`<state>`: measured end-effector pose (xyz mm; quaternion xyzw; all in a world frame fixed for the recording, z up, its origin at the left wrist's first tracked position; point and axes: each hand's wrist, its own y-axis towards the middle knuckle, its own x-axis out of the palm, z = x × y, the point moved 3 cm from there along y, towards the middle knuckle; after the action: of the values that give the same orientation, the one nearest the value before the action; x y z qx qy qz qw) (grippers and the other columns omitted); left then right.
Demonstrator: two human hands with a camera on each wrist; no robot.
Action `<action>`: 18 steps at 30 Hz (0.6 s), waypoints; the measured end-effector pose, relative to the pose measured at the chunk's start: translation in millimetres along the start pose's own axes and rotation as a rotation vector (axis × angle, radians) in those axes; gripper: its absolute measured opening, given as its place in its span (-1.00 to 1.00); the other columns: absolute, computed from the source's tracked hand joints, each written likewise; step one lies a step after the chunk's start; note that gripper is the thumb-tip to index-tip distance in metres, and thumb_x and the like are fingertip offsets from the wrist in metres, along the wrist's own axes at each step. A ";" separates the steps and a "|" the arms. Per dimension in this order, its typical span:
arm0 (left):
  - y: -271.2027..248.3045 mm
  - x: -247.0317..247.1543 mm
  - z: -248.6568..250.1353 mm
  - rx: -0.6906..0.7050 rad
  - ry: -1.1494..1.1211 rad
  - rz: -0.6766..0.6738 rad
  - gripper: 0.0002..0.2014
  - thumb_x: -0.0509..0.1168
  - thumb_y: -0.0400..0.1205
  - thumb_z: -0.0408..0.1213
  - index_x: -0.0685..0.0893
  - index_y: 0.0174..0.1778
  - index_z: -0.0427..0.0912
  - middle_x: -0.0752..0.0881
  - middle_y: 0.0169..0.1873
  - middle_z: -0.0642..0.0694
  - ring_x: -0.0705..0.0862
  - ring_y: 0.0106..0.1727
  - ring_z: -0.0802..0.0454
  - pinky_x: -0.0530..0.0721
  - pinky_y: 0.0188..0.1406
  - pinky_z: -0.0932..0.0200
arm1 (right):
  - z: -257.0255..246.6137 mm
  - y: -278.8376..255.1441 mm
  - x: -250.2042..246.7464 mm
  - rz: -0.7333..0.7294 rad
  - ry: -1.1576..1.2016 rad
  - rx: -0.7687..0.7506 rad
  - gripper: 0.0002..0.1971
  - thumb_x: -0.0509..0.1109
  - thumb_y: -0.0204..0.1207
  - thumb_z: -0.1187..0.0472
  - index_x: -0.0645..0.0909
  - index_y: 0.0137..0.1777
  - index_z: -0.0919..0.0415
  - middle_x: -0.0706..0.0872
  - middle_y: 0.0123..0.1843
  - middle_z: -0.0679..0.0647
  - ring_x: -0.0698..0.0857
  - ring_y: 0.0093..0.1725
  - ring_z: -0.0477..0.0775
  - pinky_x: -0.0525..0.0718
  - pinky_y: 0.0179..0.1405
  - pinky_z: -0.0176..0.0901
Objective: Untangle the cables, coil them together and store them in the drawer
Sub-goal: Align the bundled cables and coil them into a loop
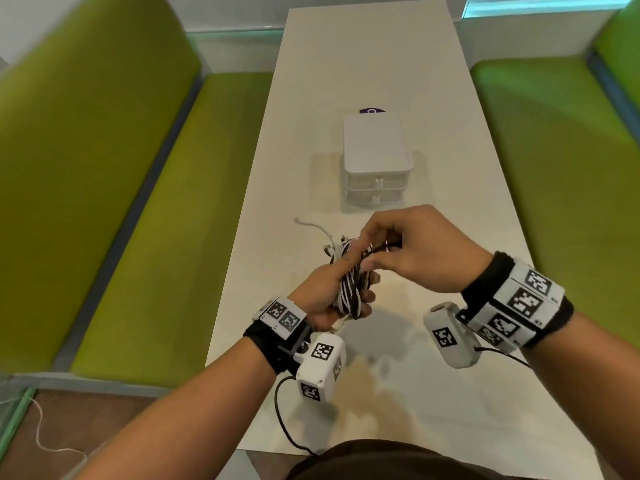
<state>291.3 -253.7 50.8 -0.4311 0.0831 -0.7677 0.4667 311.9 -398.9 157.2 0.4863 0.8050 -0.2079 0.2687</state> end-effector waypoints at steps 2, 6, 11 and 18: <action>-2.0 4.3 -1.8 -0.041 -0.105 -0.109 -0.50 0.27 0.58 0.35 0.67 0.13 -0.01 0.55 -0.17 -0.07 0.44 -0.36 0.09 0.49 -0.41 0.24 | 3.0 3.0 -1.3 0.048 -0.001 0.010 -0.85 0.70 0.37 0.17 0.81 -0.12 -0.01 0.83 -0.20 -0.13 0.73 -0.17 -0.21 0.58 -0.17 -0.39; -4.8 3.8 3.1 -0.046 -0.127 -0.209 -0.39 0.44 0.40 0.35 0.62 0.14 -0.07 0.56 -0.12 -0.06 0.44 -0.33 0.11 0.49 -0.33 0.26 | 6.8 11.1 -1.2 0.137 -0.024 -0.009 -0.85 0.73 0.31 0.08 0.86 -0.15 -0.07 0.78 -0.21 -0.12 0.68 -0.21 -0.24 0.46 -0.25 -0.45; -6.8 0.1 3.7 -0.100 -0.062 -0.224 -0.31 0.66 0.29 0.16 0.57 0.15 -0.16 0.56 -0.11 -0.05 0.50 -0.34 0.12 0.51 -0.35 0.26 | 7.3 16.8 -5.8 0.153 -0.087 -0.089 -0.86 0.74 0.31 0.10 0.89 -0.14 -0.01 0.69 -0.21 -0.06 0.62 -0.24 -0.30 0.43 -0.27 -0.50; -8.8 6.5 5.2 -0.080 0.235 -0.100 -0.64 0.42 0.38 -0.42 0.60 0.10 -0.23 0.58 -0.14 -0.16 0.53 -0.36 0.01 0.52 -0.44 0.18 | 13.5 16.4 11.7 0.077 -0.261 -0.191 -0.69 0.41 0.60 0.40 0.86 0.16 0.05 0.48 0.06 -0.09 0.47 0.04 -0.22 0.45 0.11 -0.55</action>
<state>288.3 -252.5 62.5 -0.3603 0.1462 -0.8312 0.3974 325.2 -391.9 138.2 0.4580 0.7600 -0.1812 0.4240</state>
